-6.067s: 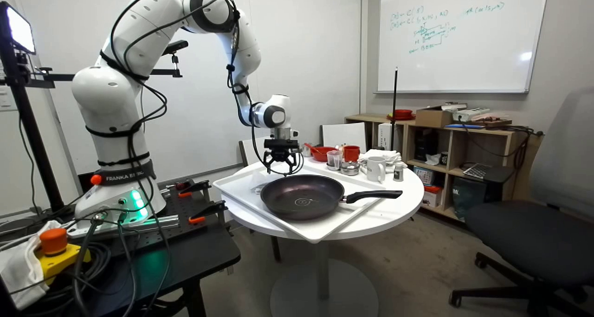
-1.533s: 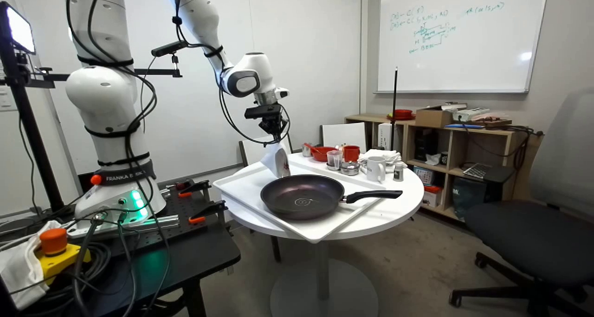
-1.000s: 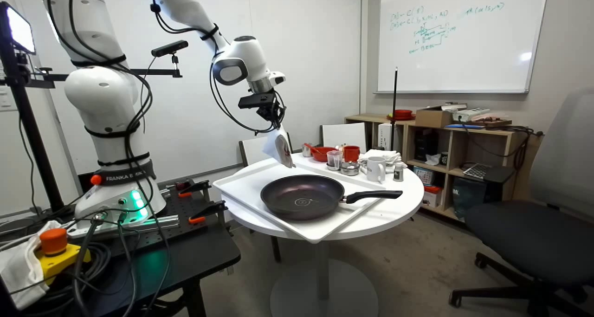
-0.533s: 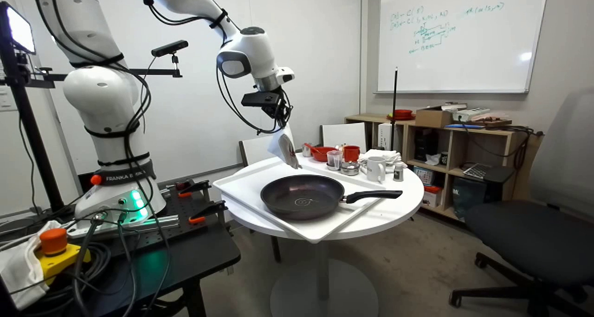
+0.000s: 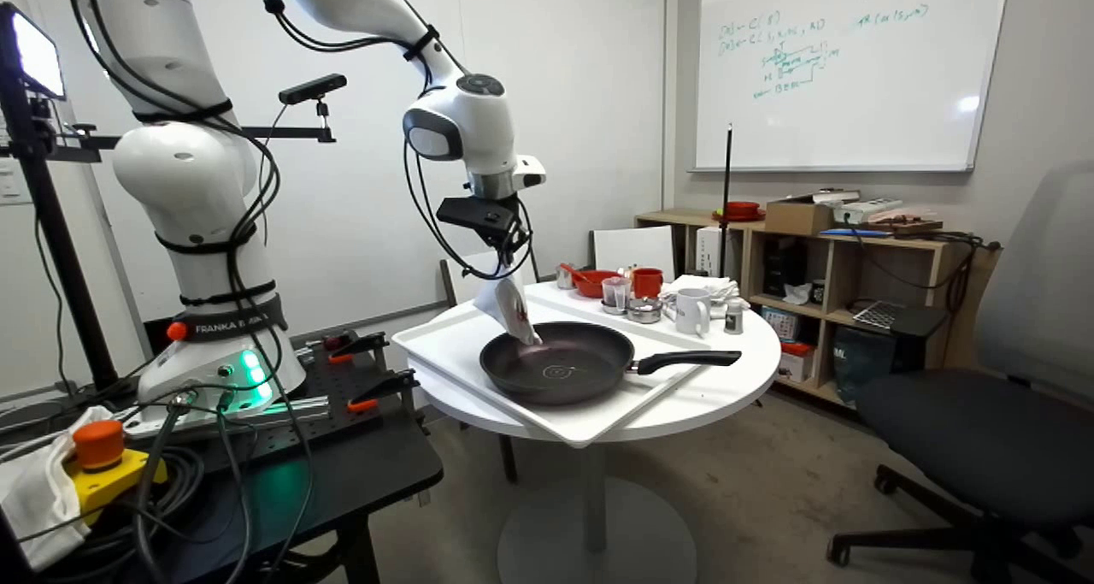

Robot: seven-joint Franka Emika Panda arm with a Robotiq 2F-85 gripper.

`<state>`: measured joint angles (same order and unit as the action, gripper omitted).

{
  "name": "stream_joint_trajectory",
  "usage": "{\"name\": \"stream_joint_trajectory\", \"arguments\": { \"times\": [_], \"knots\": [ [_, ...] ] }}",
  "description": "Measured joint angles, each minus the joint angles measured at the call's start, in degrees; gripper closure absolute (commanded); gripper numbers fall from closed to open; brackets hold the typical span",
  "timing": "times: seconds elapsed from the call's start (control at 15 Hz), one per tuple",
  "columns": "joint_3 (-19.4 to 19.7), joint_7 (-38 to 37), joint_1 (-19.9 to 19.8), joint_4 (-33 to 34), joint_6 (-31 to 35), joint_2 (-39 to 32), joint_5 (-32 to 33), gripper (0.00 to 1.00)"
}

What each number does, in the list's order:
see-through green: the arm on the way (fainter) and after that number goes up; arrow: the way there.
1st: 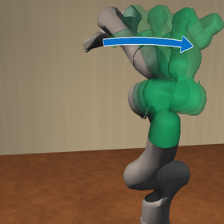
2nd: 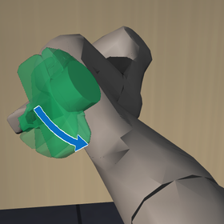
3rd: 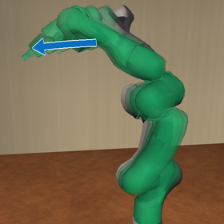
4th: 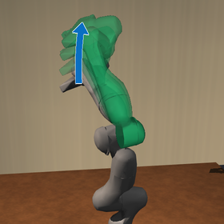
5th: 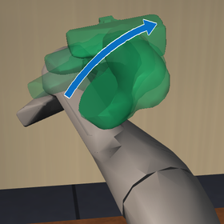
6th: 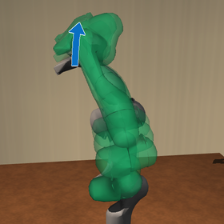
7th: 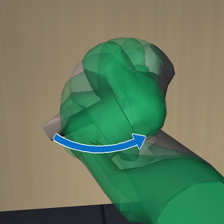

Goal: Wipe the pan with the white towel

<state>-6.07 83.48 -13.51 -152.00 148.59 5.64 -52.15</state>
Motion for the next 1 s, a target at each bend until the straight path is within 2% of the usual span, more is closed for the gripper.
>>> {"name": "stream_joint_trajectory", "arguments": {
  "times": [0.27, 0.6, 0.8, 1.0],
  "knots": [
    [6.8, 4.0, 2.4, -3.4, -3.5, -0.2, 0.1, 0.99],
    [13.3, 5.0, 2.4, -5.7, -3.4, 1.0, 0.0, 0.99],
    [16.6, 4.5, 1.9, -5.2, -3.3, 1.9, -0.2, 0.99],
    [18.2, 3.1, 1.8, -3.7, -3.4, 1.6, -0.2, 0.99]
  ]
}}
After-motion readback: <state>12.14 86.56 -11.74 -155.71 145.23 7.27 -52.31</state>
